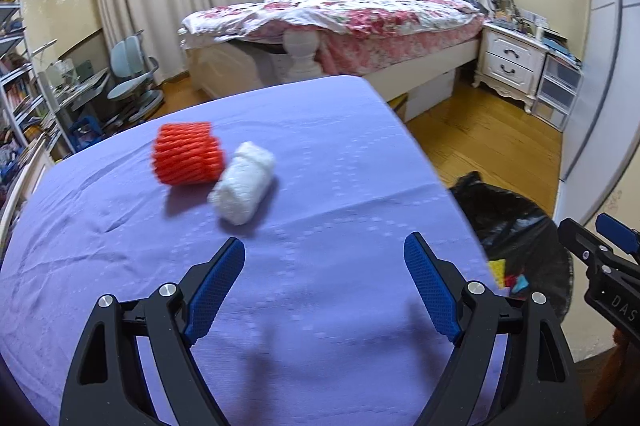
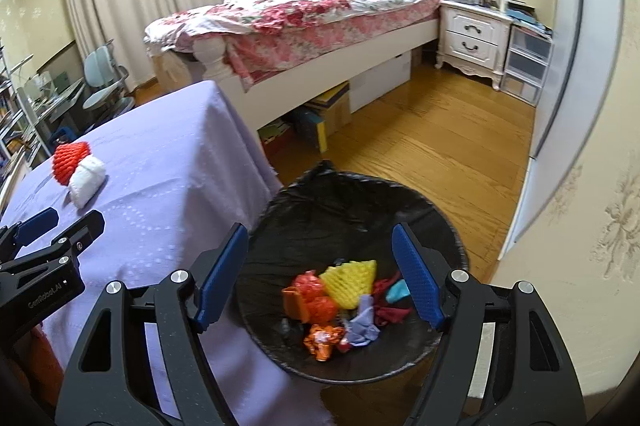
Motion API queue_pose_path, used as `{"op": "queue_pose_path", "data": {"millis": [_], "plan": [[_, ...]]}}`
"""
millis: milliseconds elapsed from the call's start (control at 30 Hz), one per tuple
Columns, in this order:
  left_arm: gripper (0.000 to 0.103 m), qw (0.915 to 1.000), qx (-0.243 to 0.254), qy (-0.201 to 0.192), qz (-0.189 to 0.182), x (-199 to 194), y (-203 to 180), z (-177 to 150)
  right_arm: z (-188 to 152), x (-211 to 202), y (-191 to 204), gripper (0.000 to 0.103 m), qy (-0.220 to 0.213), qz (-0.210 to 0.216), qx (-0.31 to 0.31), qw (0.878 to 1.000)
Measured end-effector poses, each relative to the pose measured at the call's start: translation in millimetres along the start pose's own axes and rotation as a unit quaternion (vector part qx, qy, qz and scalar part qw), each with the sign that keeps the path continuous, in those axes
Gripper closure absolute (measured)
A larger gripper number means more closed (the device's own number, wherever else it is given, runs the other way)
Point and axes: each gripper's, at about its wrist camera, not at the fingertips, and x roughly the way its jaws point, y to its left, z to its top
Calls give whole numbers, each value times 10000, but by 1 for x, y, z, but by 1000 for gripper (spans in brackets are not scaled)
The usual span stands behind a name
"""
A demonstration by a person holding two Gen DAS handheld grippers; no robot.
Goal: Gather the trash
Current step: 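Move both tools back over the table toward the white roll and red foam net, then grasp the white rolled bag with the right tool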
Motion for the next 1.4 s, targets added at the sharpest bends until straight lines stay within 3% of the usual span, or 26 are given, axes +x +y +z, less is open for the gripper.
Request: {"op": "queue_pose_path", "data": {"millis": [367,600,1033,1400], "plan": [[21,9955,-587,243,705,8,97,-17,2,6,96,30,217,834,-613,9944],[21,9903,-889,381,999,10,143,-26,0,20,151,30,374,1034,-985,9890],[21,9856,-1157,421,1162,13,187,-35,-1,47,215,30,651,1115,-1302,9831],[21,9855,-1248,424,1070,15,193,-34,12,71,252,30,648,960,-1460,9825]]}}
